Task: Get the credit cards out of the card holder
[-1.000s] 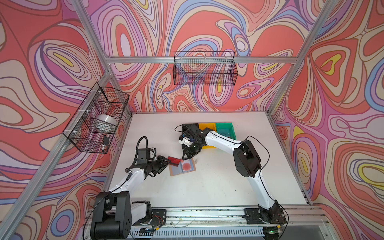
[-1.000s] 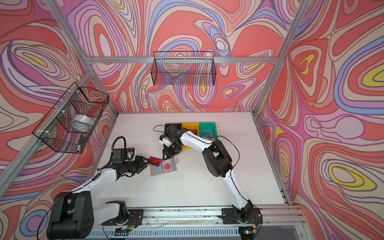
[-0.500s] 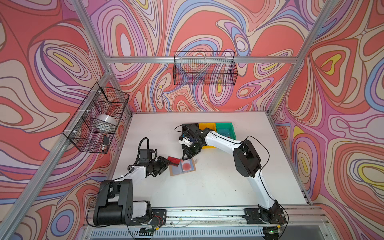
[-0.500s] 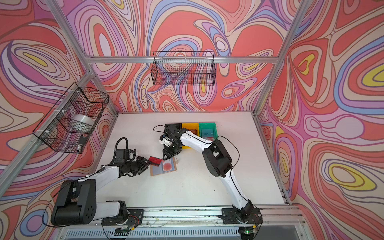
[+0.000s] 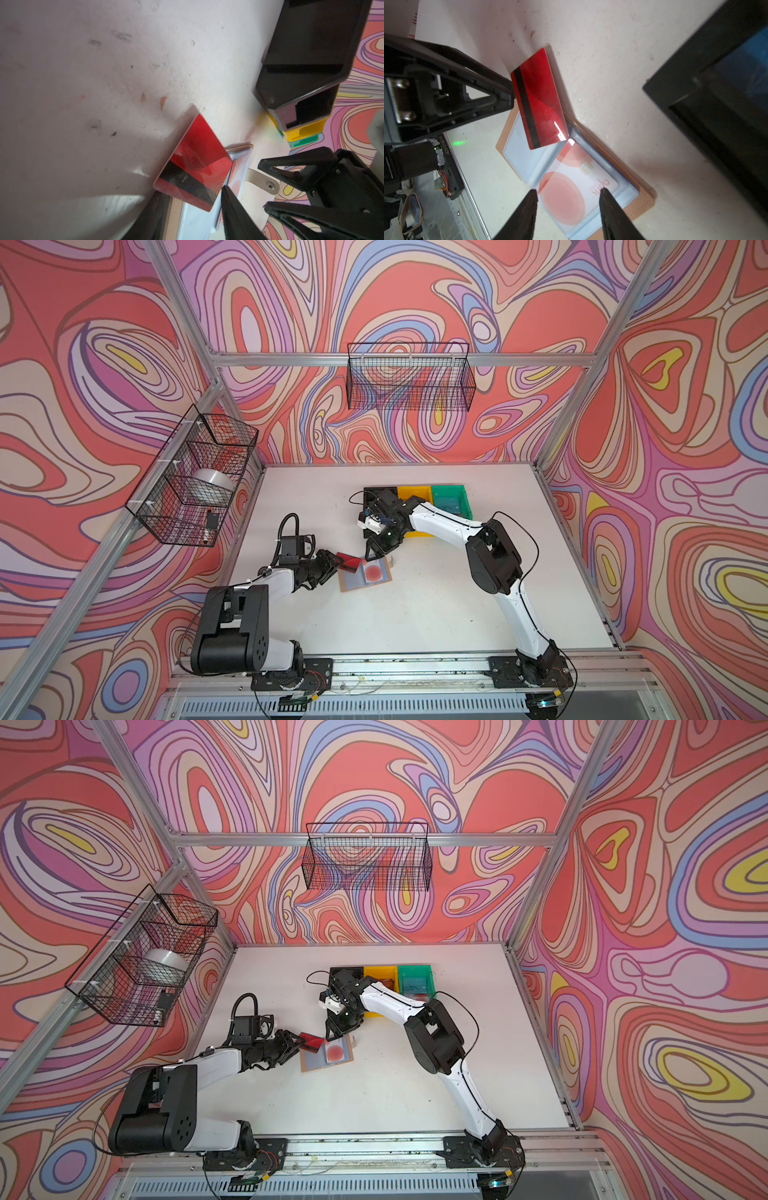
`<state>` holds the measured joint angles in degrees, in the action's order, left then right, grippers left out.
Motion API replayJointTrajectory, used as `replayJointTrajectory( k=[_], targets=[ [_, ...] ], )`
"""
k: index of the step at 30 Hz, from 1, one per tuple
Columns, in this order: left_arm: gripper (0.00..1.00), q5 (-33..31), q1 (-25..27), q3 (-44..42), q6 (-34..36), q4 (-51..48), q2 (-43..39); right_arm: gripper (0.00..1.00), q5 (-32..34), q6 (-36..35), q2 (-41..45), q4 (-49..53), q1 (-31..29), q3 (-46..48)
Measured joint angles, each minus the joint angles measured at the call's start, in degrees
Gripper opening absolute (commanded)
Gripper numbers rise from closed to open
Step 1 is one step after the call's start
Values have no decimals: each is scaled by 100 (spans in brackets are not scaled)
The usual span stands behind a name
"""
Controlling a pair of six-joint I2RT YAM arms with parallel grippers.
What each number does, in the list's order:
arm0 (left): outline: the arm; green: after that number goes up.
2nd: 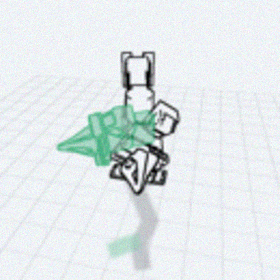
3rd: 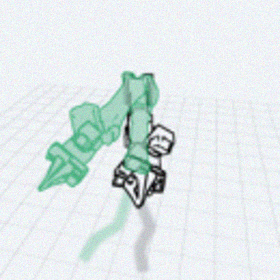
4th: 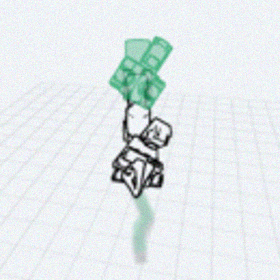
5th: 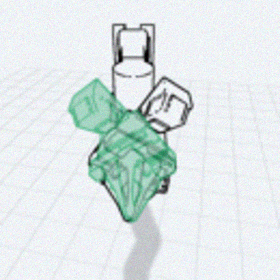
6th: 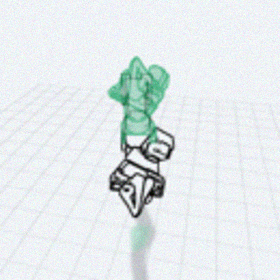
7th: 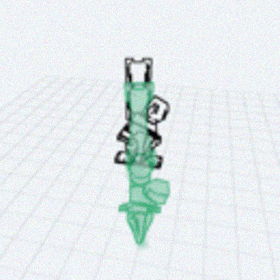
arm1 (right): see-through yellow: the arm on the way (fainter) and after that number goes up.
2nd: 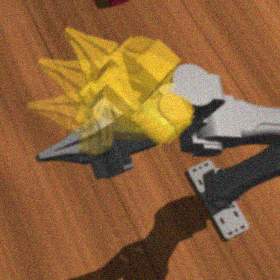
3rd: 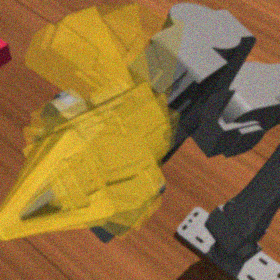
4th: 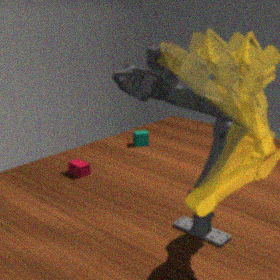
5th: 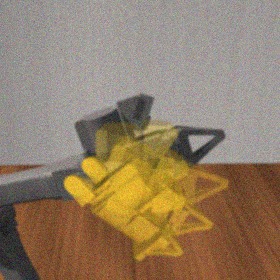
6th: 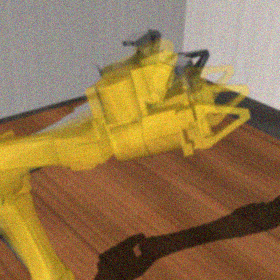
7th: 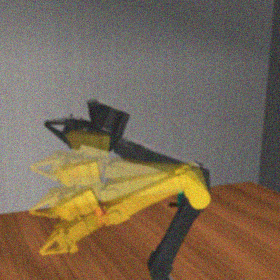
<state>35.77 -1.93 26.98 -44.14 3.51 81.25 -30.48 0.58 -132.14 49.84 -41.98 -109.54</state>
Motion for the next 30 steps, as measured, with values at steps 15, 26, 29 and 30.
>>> replayJointTrajectory(
  k=[15, 26, 29, 30],
  targets=[
    [38, -129, 0, 164, 68, -13, 214, 52, -37, -52, -2, 79, 0, 13],
    [30, -107, 0, 203, 63, 212, 404, 52, -44, -85, -81, 118, 0, 42],
    [24, -107, 0, 210, 61, 243, 450, 51, -44, -98, -85, 120, 0, 59],
    [22, -107, 0, 214, 61, 245, 468, 52, -44, -96, -85, 122, 0, 61]
  ],
)
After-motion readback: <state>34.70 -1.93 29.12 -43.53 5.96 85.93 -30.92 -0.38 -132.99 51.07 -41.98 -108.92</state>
